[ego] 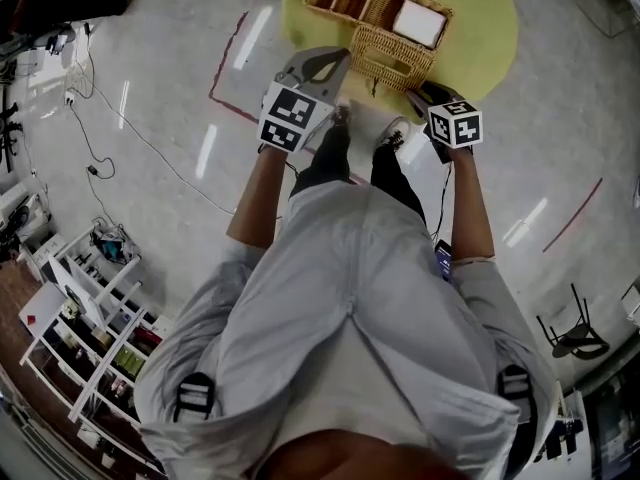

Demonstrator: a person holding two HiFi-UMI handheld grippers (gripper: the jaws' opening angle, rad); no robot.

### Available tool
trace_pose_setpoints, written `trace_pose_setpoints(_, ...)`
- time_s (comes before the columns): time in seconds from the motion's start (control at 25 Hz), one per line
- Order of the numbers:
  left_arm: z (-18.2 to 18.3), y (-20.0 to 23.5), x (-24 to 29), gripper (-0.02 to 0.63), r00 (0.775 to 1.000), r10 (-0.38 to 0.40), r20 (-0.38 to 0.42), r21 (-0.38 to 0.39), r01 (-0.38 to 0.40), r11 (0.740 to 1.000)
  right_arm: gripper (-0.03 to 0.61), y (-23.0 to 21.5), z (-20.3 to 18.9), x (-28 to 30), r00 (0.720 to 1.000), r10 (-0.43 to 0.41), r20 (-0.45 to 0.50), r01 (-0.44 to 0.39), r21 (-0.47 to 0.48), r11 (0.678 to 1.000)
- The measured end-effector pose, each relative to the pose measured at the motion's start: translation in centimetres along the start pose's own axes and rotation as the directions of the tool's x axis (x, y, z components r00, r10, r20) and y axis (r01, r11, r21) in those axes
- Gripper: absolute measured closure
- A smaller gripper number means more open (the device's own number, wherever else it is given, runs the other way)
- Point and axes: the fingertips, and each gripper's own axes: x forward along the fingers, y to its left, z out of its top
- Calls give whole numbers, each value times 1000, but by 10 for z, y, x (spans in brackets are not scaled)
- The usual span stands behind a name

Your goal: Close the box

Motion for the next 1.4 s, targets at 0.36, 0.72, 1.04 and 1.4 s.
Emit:
trace_pose_setpoints(0.36, 7, 3, -17, 586, 1000, 5, 26, -13, -5, 1000, 424, 18, 6, -16, 999, 25, 40, -25, -11, 1000)
trace_pose_setpoints(0.72, 61, 16, -42, 586, 988, 0, 156, 1, 0, 1000, 417, 42, 36, -58, 993, 63, 99, -71, 86, 994)
trace_pose_setpoints(1.04, 65, 12, -42, 586, 986, -23, 167, 5, 22, 1000, 413, 24, 38, -75, 990, -29, 140, 8, 148, 989)
trace_pose_setpoints(1.4, 47, 14, -36, 586, 993, -23, 119, -10, 25, 1000, 400, -5, 5, -37, 995, -76, 59, 62, 217, 974)
